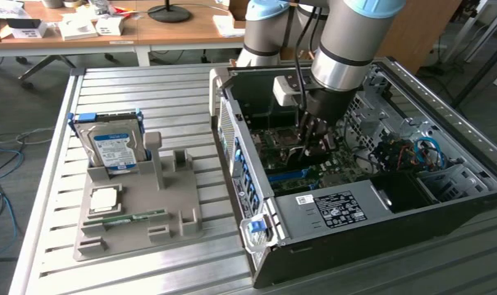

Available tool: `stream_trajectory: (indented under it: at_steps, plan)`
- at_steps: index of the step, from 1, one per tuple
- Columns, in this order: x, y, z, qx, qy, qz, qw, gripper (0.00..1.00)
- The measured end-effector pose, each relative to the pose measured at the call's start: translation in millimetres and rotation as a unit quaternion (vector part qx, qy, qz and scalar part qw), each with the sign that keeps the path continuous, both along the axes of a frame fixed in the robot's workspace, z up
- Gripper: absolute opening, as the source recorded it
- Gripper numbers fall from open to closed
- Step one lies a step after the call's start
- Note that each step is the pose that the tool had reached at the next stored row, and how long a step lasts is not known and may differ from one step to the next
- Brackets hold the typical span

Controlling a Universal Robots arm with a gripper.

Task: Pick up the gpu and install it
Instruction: 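Insert the gpu into the slot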

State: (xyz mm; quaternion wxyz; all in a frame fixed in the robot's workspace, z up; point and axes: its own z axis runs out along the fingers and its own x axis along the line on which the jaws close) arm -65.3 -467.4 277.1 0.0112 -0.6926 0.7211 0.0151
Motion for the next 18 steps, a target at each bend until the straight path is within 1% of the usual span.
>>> stream_trajectory:
  at_steps: [18]
  plan:
    - [-0.1, 0.0, -2.4, 0.0001, -0.0001, 0.000, 1.0000, 0.26]
